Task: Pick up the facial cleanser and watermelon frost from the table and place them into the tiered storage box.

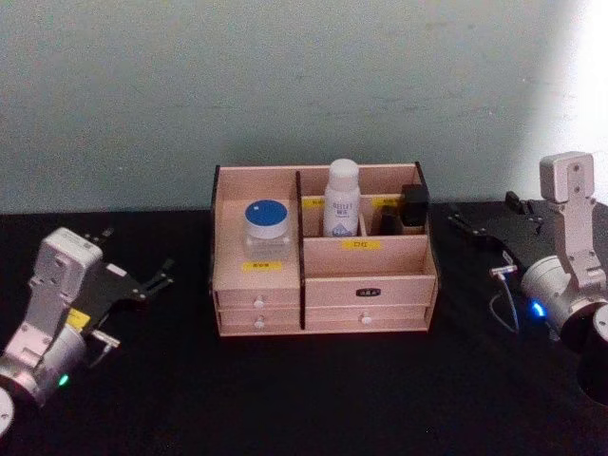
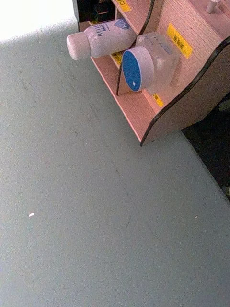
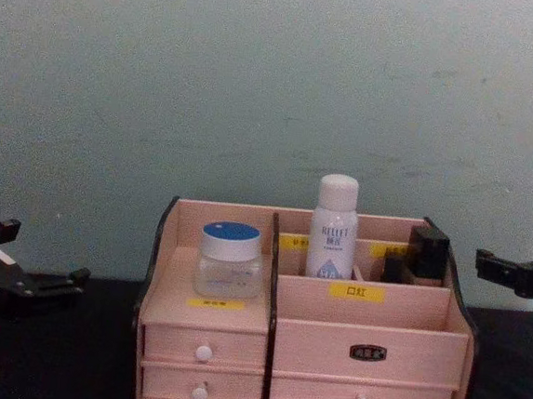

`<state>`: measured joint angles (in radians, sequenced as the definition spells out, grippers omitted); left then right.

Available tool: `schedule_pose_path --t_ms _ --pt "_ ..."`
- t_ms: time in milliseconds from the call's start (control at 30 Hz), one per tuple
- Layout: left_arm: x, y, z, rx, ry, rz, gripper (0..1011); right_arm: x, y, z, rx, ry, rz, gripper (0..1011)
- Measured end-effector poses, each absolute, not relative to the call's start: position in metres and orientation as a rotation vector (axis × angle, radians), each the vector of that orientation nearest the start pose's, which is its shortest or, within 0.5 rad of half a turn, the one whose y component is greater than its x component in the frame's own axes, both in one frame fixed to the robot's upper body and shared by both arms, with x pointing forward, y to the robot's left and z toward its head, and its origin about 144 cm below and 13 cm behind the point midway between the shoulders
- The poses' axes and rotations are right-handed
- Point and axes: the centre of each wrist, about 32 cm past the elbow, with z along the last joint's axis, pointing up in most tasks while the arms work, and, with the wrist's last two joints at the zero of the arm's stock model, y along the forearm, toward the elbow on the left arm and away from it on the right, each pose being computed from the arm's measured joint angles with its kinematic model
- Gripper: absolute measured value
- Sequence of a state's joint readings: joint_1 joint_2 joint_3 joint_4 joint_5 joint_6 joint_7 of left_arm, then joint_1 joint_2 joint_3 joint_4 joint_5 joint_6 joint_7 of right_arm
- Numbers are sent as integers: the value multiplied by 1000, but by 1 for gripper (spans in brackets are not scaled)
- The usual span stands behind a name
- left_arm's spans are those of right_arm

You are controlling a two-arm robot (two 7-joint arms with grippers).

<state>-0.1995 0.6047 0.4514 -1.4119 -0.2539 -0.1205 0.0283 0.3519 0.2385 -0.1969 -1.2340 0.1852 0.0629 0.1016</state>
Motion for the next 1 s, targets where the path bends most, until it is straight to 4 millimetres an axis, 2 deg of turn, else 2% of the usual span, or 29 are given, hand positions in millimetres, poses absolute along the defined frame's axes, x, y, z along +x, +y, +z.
schedule_pose_path --t_ms 1000 --pt "489 310 1140 305 -285 1248 1001 554 -264 1163 -146 -13 -1367 1002"
